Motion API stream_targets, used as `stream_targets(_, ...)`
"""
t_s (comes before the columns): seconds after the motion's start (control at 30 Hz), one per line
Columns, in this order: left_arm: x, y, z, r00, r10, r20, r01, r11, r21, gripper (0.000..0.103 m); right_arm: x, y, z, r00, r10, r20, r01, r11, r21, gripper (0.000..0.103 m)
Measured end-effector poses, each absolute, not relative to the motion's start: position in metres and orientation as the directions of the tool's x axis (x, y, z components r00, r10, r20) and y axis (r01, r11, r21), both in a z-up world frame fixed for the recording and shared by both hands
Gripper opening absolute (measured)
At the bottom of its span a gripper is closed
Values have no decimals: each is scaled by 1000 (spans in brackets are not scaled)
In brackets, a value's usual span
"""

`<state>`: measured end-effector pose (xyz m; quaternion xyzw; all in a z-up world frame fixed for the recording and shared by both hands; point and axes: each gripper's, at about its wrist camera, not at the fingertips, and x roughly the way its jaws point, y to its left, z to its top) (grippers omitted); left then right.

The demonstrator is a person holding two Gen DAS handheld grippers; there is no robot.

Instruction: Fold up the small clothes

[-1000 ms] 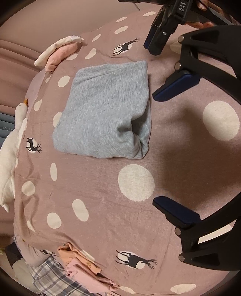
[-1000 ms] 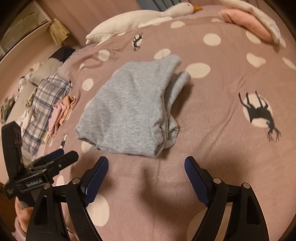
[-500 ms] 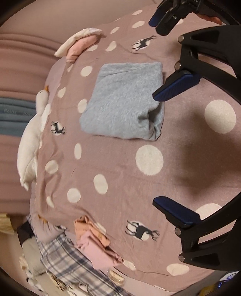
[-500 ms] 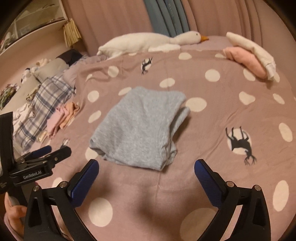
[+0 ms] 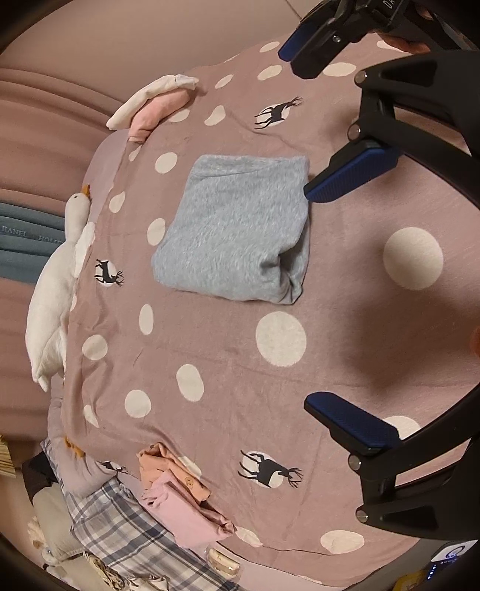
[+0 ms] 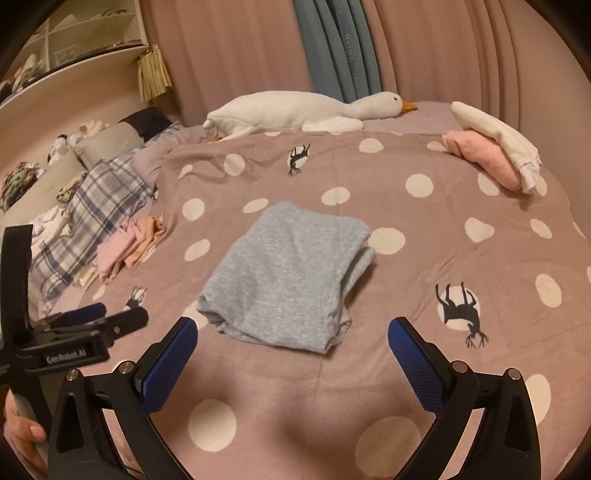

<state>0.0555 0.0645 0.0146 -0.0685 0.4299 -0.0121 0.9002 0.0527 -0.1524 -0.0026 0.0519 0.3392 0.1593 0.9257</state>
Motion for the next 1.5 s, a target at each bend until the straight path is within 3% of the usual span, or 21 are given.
stream_targets(0.1,56,65,13,628,-109,-771,-25,987,-161,103,53,-151,-3,717,328,-615,-257,945,204,102)
stream_targets(0.23,60,59,6,629,35,-777,-81,996,-21,103,66,-145,-21,708,264,-656,-220,964,150,102)
stream_targets(0.33,59,58,2,630,63,-774,-75,997,21,103,67,-143,-35,693,265,-671,-200,964,174,102)
stream_targets(0.67,58,62,0,624,39,-780,-66,998,-3,103,59,-132,-17,729,277,-626,-241,960,143,102)
stream_targets(1.5,64,56,2,629,33,-777,-51,999,0,103,65,-131,-22,705,288,-648,-243,957,160,102)
